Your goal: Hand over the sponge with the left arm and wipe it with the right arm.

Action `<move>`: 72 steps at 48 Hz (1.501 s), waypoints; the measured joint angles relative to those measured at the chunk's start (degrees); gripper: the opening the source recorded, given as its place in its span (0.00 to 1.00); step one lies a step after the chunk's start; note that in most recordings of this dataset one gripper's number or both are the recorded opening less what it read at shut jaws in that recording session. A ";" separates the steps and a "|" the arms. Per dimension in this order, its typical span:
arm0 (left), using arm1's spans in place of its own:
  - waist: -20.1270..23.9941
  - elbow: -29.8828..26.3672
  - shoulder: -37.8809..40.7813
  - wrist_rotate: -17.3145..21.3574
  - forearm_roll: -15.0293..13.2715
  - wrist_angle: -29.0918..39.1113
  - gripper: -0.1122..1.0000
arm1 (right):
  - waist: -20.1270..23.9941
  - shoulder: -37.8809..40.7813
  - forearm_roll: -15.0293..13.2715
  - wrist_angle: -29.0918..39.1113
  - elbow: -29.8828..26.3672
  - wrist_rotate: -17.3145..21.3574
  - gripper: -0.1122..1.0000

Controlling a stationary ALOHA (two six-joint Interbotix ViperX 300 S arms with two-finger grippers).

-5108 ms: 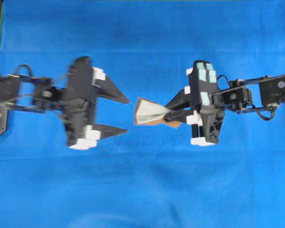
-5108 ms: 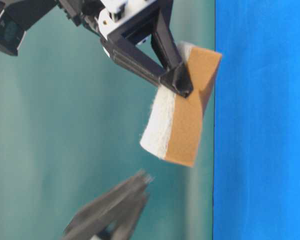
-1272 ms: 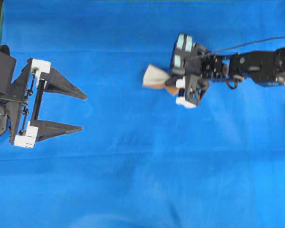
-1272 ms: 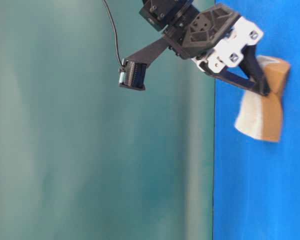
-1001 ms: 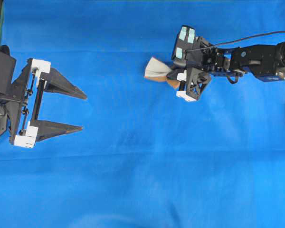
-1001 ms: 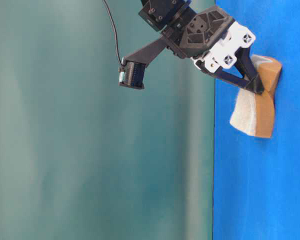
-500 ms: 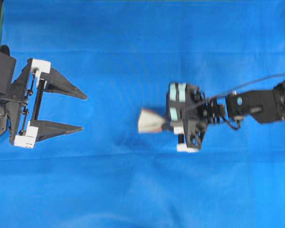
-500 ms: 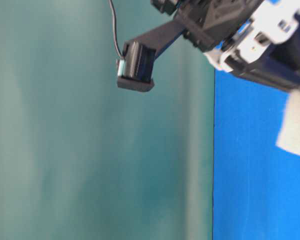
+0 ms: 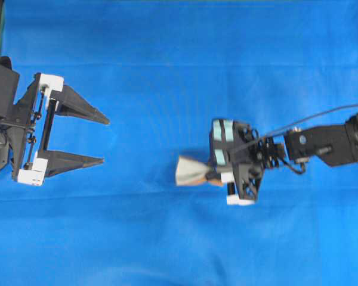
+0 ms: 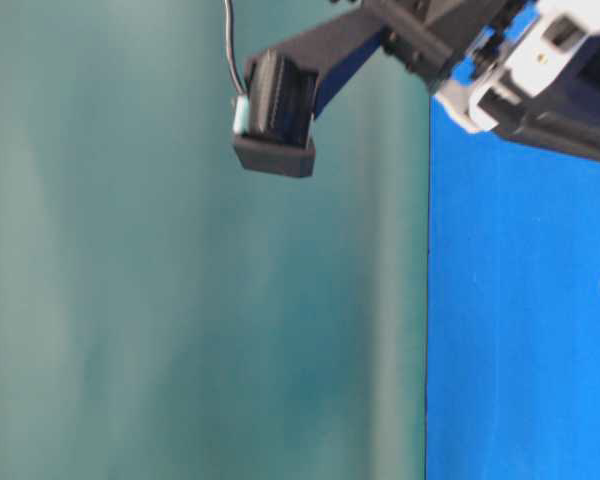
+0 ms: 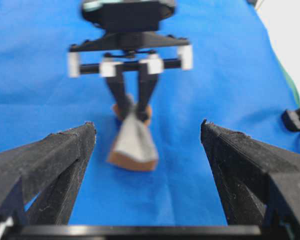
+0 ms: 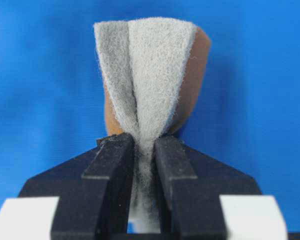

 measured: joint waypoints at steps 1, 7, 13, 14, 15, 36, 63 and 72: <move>0.00 0.00 -0.09 0.00 0.00 0.00 0.85 | -0.62 -0.09 -0.26 0.18 0.00 0.00 0.27; 0.00 0.00 0.00 0.00 0.00 0.00 0.85 | -4.92 0.00 -2.55 0.44 0.00 -0.35 0.27; 0.00 0.00 0.00 0.00 0.00 0.00 0.85 | -9.14 -0.09 -4.13 0.44 0.00 -0.35 0.27; 0.00 0.00 0.00 -0.09 0.00 0.00 0.85 | -9.67 0.00 -4.31 0.53 0.00 -0.35 0.27; 0.00 0.00 0.00 0.00 0.00 0.00 0.85 | -10.11 -0.09 -4.48 0.53 0.00 -0.35 0.27; 0.00 0.00 0.00 -0.09 0.00 0.00 0.85 | -11.69 0.00 -5.45 -1.14 0.18 -0.44 0.27; 0.00 0.00 0.00 0.00 0.00 0.00 0.85 | -11.07 -0.09 -6.33 -1.14 0.18 -1.67 0.71; 0.00 0.00 0.00 0.00 0.00 0.00 0.85 | -10.63 0.00 -6.68 -0.97 -0.09 -1.76 0.76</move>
